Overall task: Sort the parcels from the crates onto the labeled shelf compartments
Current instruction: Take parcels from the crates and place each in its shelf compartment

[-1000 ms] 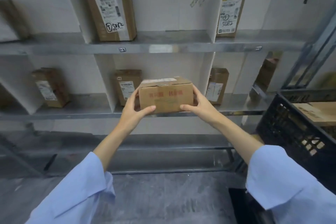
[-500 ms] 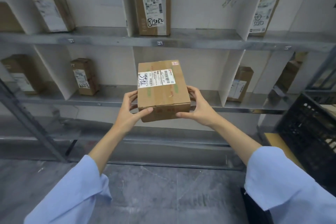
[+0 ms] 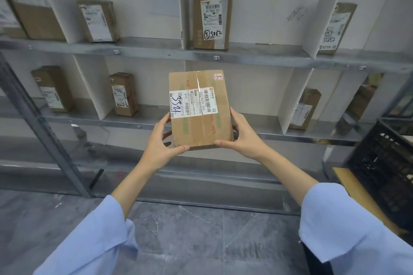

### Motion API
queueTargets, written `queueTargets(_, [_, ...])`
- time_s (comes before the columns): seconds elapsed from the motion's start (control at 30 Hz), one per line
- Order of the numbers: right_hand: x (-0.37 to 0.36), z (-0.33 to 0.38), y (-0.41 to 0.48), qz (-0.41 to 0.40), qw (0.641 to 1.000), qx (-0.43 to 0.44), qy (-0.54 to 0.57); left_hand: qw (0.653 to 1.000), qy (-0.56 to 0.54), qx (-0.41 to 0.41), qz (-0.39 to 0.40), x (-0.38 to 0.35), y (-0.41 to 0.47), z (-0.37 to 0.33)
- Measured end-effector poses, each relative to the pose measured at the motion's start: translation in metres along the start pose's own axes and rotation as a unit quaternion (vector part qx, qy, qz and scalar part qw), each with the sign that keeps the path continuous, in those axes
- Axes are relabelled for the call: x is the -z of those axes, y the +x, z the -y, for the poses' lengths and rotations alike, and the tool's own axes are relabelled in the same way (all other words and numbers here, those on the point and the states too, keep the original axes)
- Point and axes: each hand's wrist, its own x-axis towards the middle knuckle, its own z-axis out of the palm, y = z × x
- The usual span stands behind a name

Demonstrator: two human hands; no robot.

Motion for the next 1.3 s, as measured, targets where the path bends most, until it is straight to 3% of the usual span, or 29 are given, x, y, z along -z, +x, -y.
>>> queueTargets(0.17, [-0.016, 0.011, 0.0, 0.002, 1.0, -0.002, 0.005, 0.999, 0.044, -0.015, -0.006, 0.018, -0.009, 0.004])
queueTargets(0.37, [-0.035, 0.029, 0.009, -0.012, 0.999, 0.004, 0.034, 0.999, 0.011, -0.025, -0.033, 0.043, -0.02, 0.006])
queueTargets(0.67, [-0.093, 0.065, 0.049, 0.057, 0.993, 0.043, 0.098, 0.995, 0.013, 0.004, -0.096, 0.111, -0.038, 0.02])
queueTargets(1.0, [-0.183, 0.101, 0.138, 0.116, 0.987, 0.091, 0.062, 0.977, 0.089, 0.036, -0.188, 0.196, -0.035, 0.056])
queueTargets(1.3, [-0.277, 0.13, 0.26, 0.18, 0.972, 0.117, 0.099, 0.955, 0.126, 0.071, -0.258, 0.292, 0.018, 0.113])
